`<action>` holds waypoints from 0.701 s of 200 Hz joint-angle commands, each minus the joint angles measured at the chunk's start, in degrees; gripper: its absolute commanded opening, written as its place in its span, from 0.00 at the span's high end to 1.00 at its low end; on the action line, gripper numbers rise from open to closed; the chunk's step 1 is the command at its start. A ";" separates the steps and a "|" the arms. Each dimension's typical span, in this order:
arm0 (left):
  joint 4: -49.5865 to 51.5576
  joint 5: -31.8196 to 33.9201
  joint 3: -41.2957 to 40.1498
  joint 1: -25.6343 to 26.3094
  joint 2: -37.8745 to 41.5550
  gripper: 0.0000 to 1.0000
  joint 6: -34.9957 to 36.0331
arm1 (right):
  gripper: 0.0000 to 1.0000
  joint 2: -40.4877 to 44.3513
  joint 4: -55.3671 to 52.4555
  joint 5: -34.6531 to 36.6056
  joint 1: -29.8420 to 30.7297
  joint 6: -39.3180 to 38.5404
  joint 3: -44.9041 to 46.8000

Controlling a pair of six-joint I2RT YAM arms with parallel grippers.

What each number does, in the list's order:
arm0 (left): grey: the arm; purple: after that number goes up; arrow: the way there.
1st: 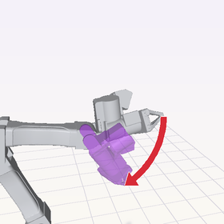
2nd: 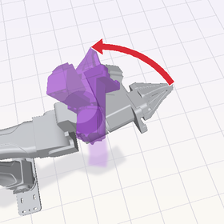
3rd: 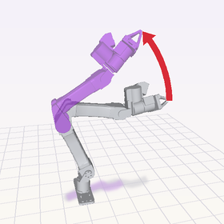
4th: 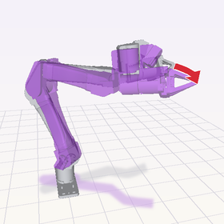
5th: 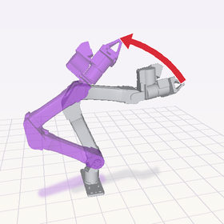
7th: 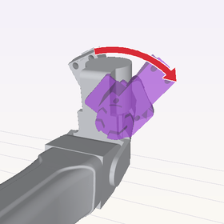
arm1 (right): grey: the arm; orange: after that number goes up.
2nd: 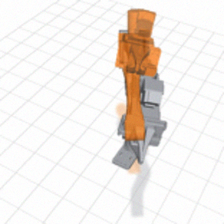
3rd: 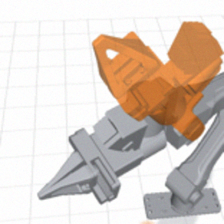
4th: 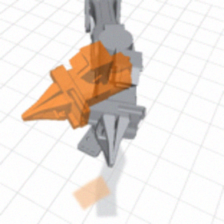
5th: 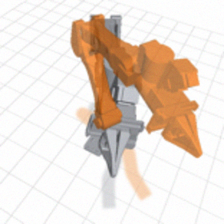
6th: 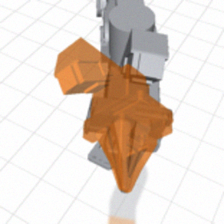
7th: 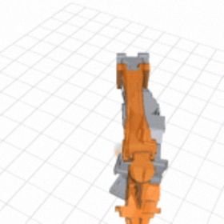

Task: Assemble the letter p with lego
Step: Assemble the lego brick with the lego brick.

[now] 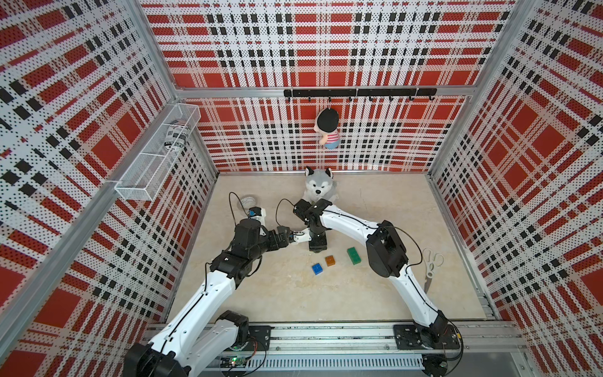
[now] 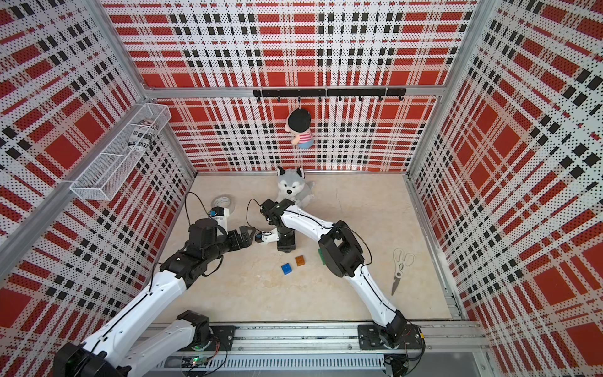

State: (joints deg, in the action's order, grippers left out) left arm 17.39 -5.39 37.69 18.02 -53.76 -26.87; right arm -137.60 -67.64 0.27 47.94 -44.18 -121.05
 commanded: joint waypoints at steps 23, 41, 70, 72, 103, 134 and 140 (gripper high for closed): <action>-0.26 0.38 1.31 -0.52 0.49 0.02 0.59 | 0.30 2.23 2.39 -0.32 0.05 2.41 -0.66; -0.31 0.42 1.33 -0.53 0.57 0.02 0.59 | 0.28 4.04 2.85 -0.43 -0.21 3.20 -0.41; -0.31 0.47 1.33 -0.53 0.95 0.02 0.59 | 0.27 9.28 4.03 -1.30 -0.74 4.49 1.97; -0.33 0.47 1.33 -0.53 1.03 0.02 0.59 | 0.27 9.74 4.21 -1.34 -0.81 4.53 2.38; -0.28 0.37 1.33 -0.53 2.12 0.02 0.53 | 0.27 18.47 6.57 -1.68 -1.71 4.46 10.24; -0.39 -0.06 1.16 -0.45 2.65 0.02 0.42 | 0.29 26.02 5.00 -3.77 -2.06 2.43 19.37; -0.47 -0.06 1.07 -0.49 2.69 0.02 0.33 | 0.30 27.15 4.72 -4.29 -2.06 1.88 21.83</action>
State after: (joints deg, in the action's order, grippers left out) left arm 17.32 -5.37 37.69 17.96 -51.86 -26.85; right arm -115.07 -61.71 -1.21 46.22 -40.84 -105.25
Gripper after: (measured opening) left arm 0.984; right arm 0.710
